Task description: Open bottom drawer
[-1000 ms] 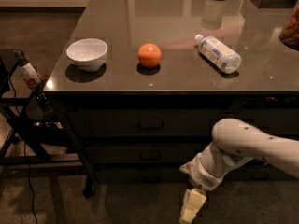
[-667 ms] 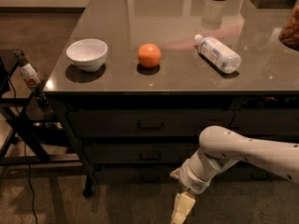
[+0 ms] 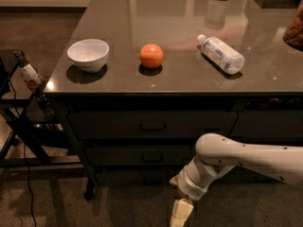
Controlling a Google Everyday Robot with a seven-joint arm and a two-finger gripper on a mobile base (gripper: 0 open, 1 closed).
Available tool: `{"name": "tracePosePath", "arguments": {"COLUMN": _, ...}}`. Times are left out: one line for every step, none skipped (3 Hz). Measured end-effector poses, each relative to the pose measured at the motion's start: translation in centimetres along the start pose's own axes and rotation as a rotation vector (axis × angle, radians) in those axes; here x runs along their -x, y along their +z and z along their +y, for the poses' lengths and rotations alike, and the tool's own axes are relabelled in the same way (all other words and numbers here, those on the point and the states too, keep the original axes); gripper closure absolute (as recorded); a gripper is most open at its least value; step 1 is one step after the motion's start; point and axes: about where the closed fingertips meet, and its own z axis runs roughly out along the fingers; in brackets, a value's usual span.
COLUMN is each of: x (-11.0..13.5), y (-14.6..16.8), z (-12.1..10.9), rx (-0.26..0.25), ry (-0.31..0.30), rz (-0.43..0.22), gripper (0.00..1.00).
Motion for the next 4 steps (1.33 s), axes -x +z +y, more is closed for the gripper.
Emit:
{"name": "tracePosePath", "arguments": {"x": -0.6, "y": 3.8, "z": -2.5, "rx": -0.003, "ry": 0.006, "rz": -0.027, "gripper": 0.00}}
{"name": "tracePosePath", "arguments": {"x": -1.0, "y": 9.0, "z": -7.0, "rx": 0.001, "ry": 0.005, "rz": -0.046, "gripper": 0.00}}
{"name": "tracePosePath", "arguments": {"x": -1.0, "y": 9.0, "z": -7.0, "rx": 0.001, "ry": 0.005, "rz": -0.045, "gripper": 0.00}}
{"name": "tracePosePath", "arguments": {"x": -1.7, "y": 10.9, "z": -8.2, "rx": -0.005, "ry": 0.017, "rz": -0.018, "gripper": 0.00}}
